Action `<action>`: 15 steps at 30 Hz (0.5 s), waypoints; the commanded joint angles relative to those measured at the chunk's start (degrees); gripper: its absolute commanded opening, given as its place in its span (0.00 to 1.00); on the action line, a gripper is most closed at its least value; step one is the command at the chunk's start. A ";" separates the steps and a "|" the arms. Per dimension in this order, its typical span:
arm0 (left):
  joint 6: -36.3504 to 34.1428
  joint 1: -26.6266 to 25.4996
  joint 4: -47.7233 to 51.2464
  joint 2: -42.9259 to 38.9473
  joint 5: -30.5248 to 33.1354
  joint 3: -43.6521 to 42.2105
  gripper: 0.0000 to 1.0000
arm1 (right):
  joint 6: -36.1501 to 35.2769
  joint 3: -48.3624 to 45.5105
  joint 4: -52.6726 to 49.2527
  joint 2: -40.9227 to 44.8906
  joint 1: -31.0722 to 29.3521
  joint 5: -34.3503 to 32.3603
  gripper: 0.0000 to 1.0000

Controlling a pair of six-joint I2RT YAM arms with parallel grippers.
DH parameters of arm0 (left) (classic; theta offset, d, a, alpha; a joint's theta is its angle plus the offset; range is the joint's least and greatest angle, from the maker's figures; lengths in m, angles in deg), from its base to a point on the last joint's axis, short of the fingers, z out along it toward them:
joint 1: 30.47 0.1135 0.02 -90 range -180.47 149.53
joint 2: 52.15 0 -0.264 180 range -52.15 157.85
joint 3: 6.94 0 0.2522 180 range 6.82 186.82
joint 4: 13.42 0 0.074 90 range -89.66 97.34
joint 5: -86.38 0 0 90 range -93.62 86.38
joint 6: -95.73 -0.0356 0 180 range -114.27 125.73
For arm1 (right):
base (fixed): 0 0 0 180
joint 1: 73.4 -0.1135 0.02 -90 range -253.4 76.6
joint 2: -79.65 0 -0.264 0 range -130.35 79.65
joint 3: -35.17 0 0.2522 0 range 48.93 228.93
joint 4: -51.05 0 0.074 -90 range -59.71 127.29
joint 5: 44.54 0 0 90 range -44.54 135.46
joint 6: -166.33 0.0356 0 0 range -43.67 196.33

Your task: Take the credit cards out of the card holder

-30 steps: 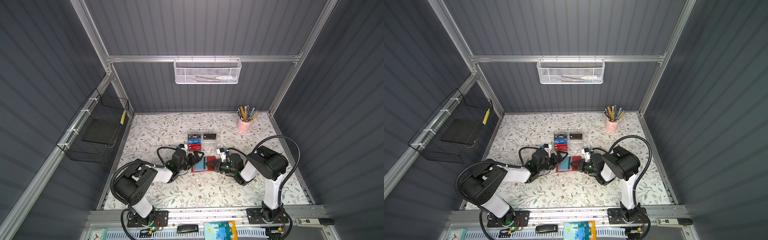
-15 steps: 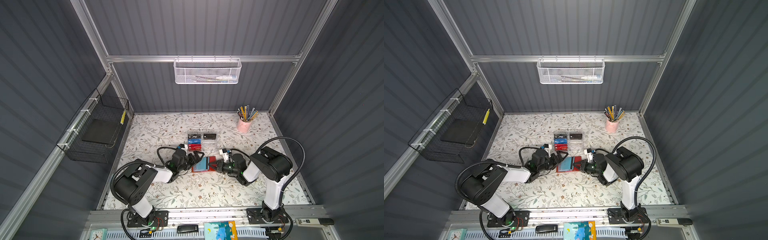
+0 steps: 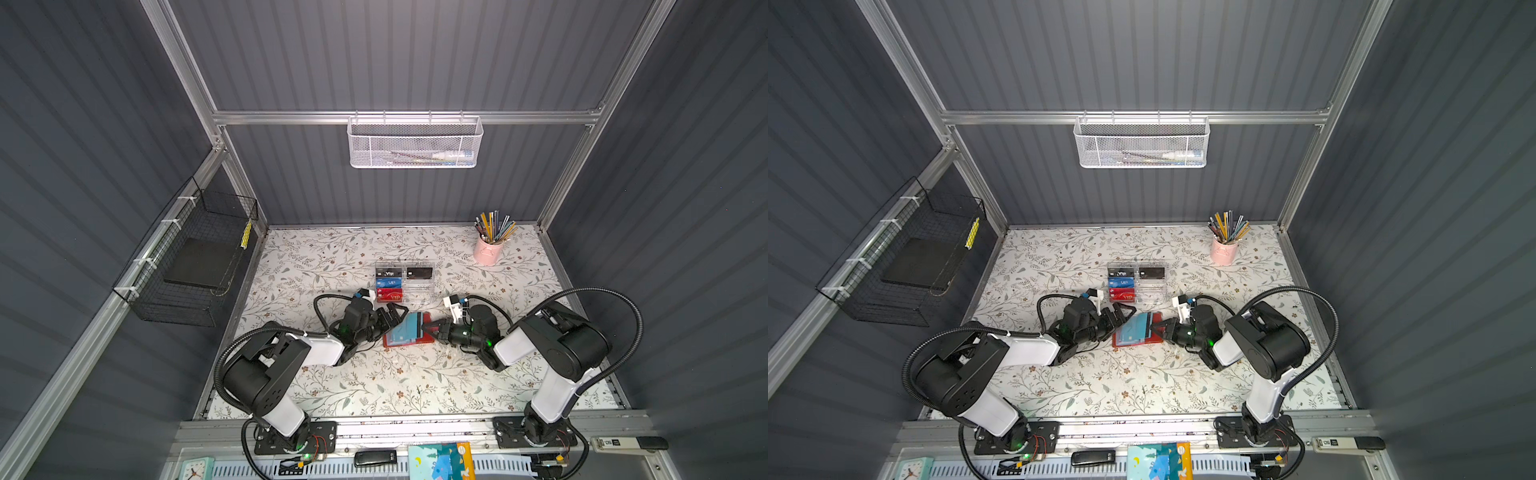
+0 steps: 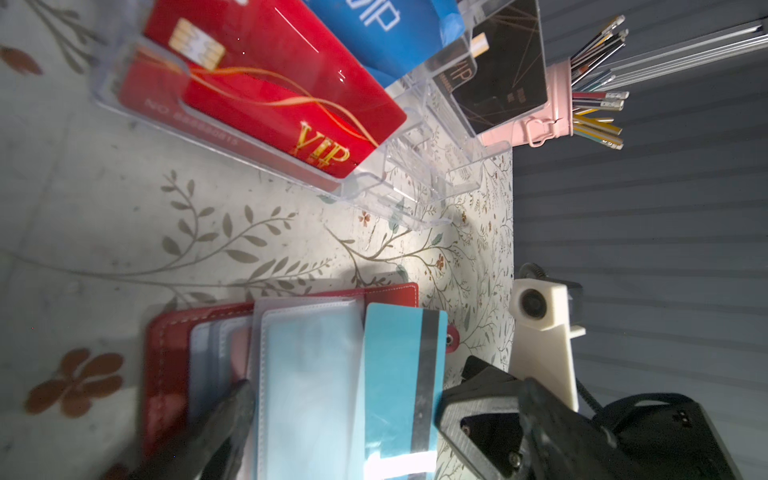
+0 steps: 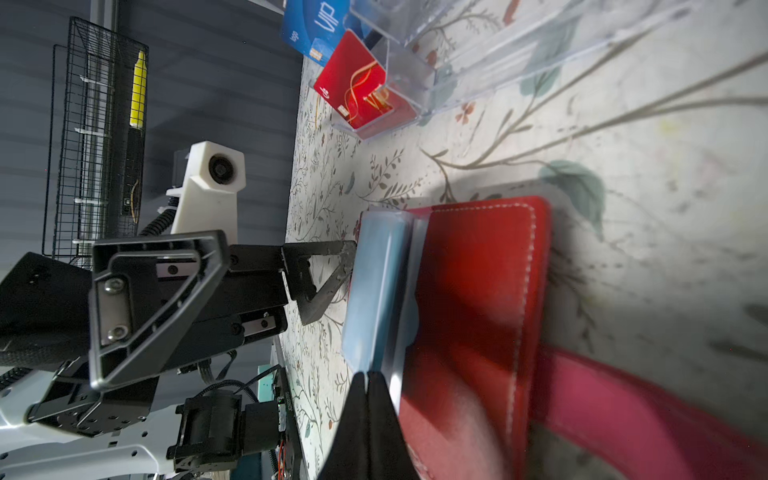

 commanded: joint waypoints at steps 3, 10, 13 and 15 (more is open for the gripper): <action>-1.98 -0.49 14.51 -0.57 1.03 -0.55 1.00 | -3.66 0.82 -8.31 4.19 0.27 -2.38 0.00; -2.80 -0.49 18.23 -2.74 1.31 2.12 1.00 | -4.68 1.43 -14.89 10.08 0.38 -5.14 0.00; -4.13 -0.49 21.25 -3.82 1.80 4.24 1.00 | -5.27 2.64 -19.10 12.74 0.36 -6.43 0.00; -4.90 -0.49 23.17 -4.43 1.86 5.53 1.00 | -6.03 3.57 -21.85 14.15 0.31 -7.24 0.00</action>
